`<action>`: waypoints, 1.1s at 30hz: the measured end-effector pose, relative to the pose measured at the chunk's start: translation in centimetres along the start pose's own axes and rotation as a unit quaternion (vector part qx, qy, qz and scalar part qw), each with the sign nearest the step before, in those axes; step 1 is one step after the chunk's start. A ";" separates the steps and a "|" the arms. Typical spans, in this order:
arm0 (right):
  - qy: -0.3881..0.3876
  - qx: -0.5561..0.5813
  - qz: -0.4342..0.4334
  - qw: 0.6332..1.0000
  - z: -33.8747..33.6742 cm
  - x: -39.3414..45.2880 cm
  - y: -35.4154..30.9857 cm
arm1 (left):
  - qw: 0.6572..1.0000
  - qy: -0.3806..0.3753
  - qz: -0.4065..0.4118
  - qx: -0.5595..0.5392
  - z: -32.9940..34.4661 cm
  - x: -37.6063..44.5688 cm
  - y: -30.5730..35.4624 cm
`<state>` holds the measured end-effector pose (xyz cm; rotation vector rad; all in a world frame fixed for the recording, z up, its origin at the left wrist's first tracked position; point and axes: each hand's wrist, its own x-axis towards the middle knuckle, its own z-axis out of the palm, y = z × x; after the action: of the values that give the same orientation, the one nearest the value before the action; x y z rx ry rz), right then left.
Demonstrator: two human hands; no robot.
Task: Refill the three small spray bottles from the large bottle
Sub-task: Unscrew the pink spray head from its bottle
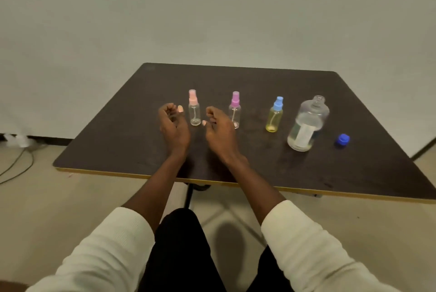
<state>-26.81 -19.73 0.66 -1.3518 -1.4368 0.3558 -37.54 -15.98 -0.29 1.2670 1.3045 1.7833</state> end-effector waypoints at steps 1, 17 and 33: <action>-0.019 0.010 0.041 0.999 1.1 0.5 0.2 | 1.000 -0.015 -0.012 -0.011 -0.4 1.1 -0.3; -0.074 0.065 0.098 0.990 5.1 4.3 2.5 | 0.972 -0.234 -0.010 -0.005 1.2 6.4 -1.4; -0.038 0.052 0.143 0.988 3.8 3.2 2.7 | 0.970 -0.244 -0.005 -0.013 0.8 5.2 0.3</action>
<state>-27.81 -14.52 -1.38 -1.4747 -1.2661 0.6667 -38.72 -11.32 1.81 1.5548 0.9967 1.3524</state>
